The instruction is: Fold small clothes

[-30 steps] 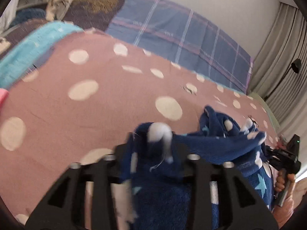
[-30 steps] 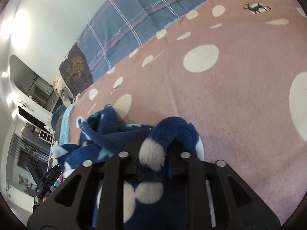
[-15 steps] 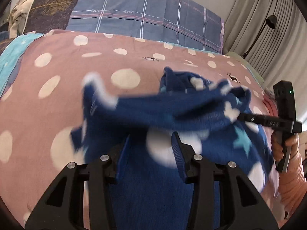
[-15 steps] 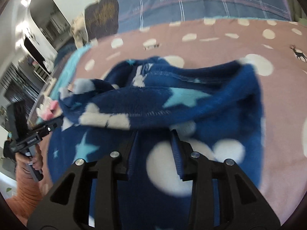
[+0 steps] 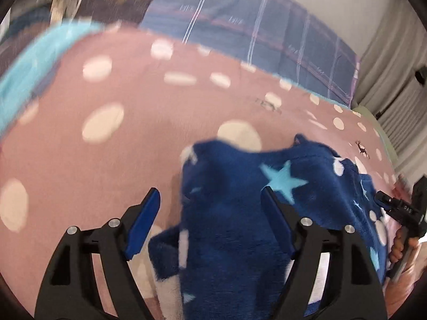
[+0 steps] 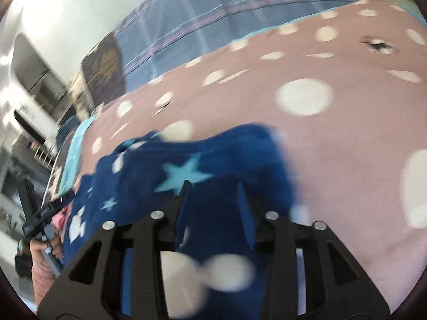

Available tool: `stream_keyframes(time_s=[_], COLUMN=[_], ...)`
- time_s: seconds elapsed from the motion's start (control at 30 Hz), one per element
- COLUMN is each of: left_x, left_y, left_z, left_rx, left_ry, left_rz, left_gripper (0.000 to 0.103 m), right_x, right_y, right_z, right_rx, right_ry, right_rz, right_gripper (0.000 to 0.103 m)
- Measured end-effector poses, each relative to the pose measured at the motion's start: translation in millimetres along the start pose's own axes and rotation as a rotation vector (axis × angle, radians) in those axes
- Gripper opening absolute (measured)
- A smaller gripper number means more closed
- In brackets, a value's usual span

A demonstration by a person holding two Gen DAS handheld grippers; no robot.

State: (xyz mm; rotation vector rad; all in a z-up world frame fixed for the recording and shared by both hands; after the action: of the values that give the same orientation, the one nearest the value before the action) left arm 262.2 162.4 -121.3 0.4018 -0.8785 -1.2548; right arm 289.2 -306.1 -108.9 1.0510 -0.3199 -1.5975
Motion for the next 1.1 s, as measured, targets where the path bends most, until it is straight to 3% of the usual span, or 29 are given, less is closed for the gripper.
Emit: stream_keyframes(time_s=[0.03,0.1,0.13,0.17,0.2,0.27,0.33,0.37,0.43,0.47,0.5,0.6,0.63,0.67,0.7,0.77,0.83,0.9,0.97,1.0,1.03,1.07,1.1], left_x=[-1.7,-1.8,1.1,4.0,8.5,15.7,19.4,20.6,24.0,25.3,25.7,19.4,14.9,9.5,4.4,-1.2,3.2,6.3,8.5,8.8,7.3,6.4,7.0], left_y=[-2.3,-2.2,-2.9,-3.0,-2.4,3.9,11.1,14.3,19.4,19.4,18.3,4.6,-1.5,-6.8,-9.8,-5.7,5.1,12.5,14.1,10.4,1.5,-4.0,-10.6], left_z=[-5.3,-14.6,-15.4,-10.5,-3.0,27.3,56.5,68.5,74.2,68.6,61.2,25.6,10.7,-1.8,-8.5,0.6,26.5,45.1,38.8,29.3,11.2,5.3,5.0], left_rx=[-0.030,-0.058,-0.065,-0.044,-0.016,0.060,0.123,0.146,0.151,0.133,0.112,0.019,-0.017,-0.046,-0.062,-0.024,0.071,0.135,0.136,0.109,0.042,0.009,-0.009], left_ry=[-0.050,-0.099,-0.094,-0.085,-0.087,-0.119,-0.144,-0.147,-0.148,-0.138,-0.121,-0.071,-0.050,-0.028,-0.019,-0.052,-0.091,-0.096,-0.019,0.010,0.061,0.082,0.102], left_rz=[0.042,0.067,0.060,0.048,0.028,0.011,-0.008,-0.024,-0.064,-0.081,-0.094,-0.091,-0.083,-0.069,-0.049,-0.013,-0.010,-0.024,-0.088,-0.118,-0.153,-0.159,-0.167], left_gripper=[0.076,0.013,0.013,0.012,0.012,0.012,0.012,0.012,0.013,0.014,0.014,0.021,0.022,0.023,0.021,0.014,0.013,0.013,0.015,0.018,0.018,0.019,0.023], right_x=[9.3,13.0,10.3,6.1,1.1,-9.0,-24.9,-28.8,-29.0,-25.0,-19.7,7.0,15.0,18.5,19.5,9.1,-11.9,-22.7,-21.3,-16.0,-7.2,2.3,7.5], right_y=[7.0,11.8,11.7,10.3,7.9,5.4,13.5,16.5,23.4,25.5,24.0,5.6,-2.6,-4.6,-4.3,8.5,21.7,29.7,30.5,25.5,14.7,5.4,-1.3], right_z=[0.3,-8.7,-17.6,-23.4,-27.2,-16.3,12.8,21.0,29.7,25.1,16.6,-26.2,-40.5,-41.4,-38.2,-11.5,25.3,38.4,23.8,6.7,-15.6,-25.1,-24.4], right_rx=[0.010,-0.013,-0.042,-0.064,-0.091,-0.084,0.025,0.061,0.118,0.111,0.078,-0.096,-0.142,-0.145,-0.134,-0.016,0.100,0.145,0.113,0.069,-0.003,-0.055,-0.074], right_ry=[-0.001,0.014,0.008,-0.001,0.004,0.086,0.160,0.150,0.037,-0.025,-0.037,-0.055,-0.059,-0.038,-0.006,0.074,0.177,0.211,0.122,0.029,-0.093,-0.138,-0.119], right_rz=[-0.050,-0.067,-0.049,-0.028,-0.007,-0.014,0.022,0.046,0.101,0.129,0.136,0.068,0.040,0.016,-0.015,-0.024,0.030,0.039,0.069,0.109,0.149,0.138,0.103], right_gripper=[0.039,0.054,0.054,0.043,0.008,0.000,0.000,0.000,0.009,0.050,0.082,0.079,0.069,0.035,0.013,0.013,0.013,0.014,0.020,0.038,0.046,0.043,0.037])
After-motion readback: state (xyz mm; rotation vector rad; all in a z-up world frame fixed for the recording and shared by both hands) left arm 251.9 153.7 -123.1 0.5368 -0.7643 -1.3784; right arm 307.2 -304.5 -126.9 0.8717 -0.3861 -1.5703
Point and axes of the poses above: each gripper's, at about its wrist camera, not at the fingertips, and z roughly against the way its jaws point, x to its right, y to its top, the point moved 3 cm from there along -z, roughly the way its jaws point, and after that the axes turned 11 degrees about x, right-handed, at the moved point
